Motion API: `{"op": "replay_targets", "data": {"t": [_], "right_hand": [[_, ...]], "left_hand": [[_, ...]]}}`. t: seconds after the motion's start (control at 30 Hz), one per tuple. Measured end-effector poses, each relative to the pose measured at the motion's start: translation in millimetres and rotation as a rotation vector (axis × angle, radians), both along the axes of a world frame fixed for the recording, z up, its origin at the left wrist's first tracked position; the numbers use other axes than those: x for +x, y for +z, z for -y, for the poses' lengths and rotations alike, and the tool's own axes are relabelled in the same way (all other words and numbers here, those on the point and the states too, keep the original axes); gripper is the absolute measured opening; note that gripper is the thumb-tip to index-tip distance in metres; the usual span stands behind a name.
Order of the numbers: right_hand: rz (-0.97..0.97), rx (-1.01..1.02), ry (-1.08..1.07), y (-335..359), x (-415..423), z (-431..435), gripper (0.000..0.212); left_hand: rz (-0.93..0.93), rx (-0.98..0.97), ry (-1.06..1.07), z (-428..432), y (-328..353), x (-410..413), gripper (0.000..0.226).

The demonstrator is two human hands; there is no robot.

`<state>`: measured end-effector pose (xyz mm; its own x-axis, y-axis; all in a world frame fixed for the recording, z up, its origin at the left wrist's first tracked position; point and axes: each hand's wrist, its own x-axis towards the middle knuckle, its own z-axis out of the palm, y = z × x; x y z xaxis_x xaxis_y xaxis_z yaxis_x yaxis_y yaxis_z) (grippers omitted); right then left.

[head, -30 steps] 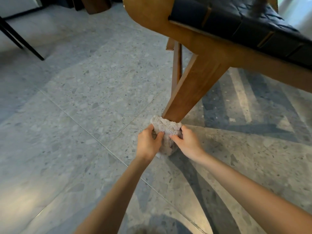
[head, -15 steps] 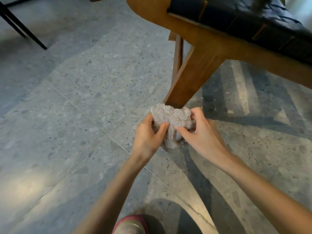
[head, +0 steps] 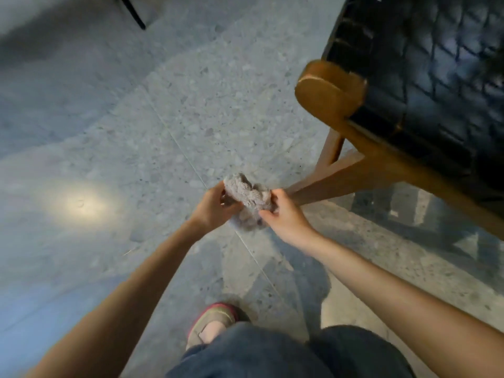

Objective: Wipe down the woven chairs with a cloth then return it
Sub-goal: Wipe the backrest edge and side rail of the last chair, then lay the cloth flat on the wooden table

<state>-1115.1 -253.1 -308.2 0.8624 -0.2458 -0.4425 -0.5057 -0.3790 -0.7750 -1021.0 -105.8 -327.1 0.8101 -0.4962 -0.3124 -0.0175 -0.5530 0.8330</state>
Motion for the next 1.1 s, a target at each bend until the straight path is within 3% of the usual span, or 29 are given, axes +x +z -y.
{"op": "replay_targets", "data": {"t": [0.17,0.37,0.57,0.73,0.83,1.0,1.1], "right_hand": [[0.007,0.159,0.025,75,23,-28,0.034],[0.127,0.063,0.046,255,55,-45,0.041],[0.11,0.198,0.068,448,72,-56,0.066],[0.196,0.295,0.255,575,68,-78,0.095],[0.295,0.175,0.316,629,72,-99,0.081],[0.438,-0.121,0.349,671,89,-131,0.03],[0.52,-0.22,0.32,679,109,-141,0.012]], "left_hand": [[-0.021,0.065,0.127,-33,104,16,0.021],[-0.056,0.044,0.287,-59,289,27,0.013],[-0.408,-0.248,0.467,-81,483,34,0.012],[-0.615,-0.45,0.529,-104,604,46,0.012],[-0.686,-0.539,0.512,-123,656,56,0.015],[-0.724,-0.54,0.36,-153,709,66,0.025],[-0.641,-0.526,0.295,-170,718,71,0.059]]}}
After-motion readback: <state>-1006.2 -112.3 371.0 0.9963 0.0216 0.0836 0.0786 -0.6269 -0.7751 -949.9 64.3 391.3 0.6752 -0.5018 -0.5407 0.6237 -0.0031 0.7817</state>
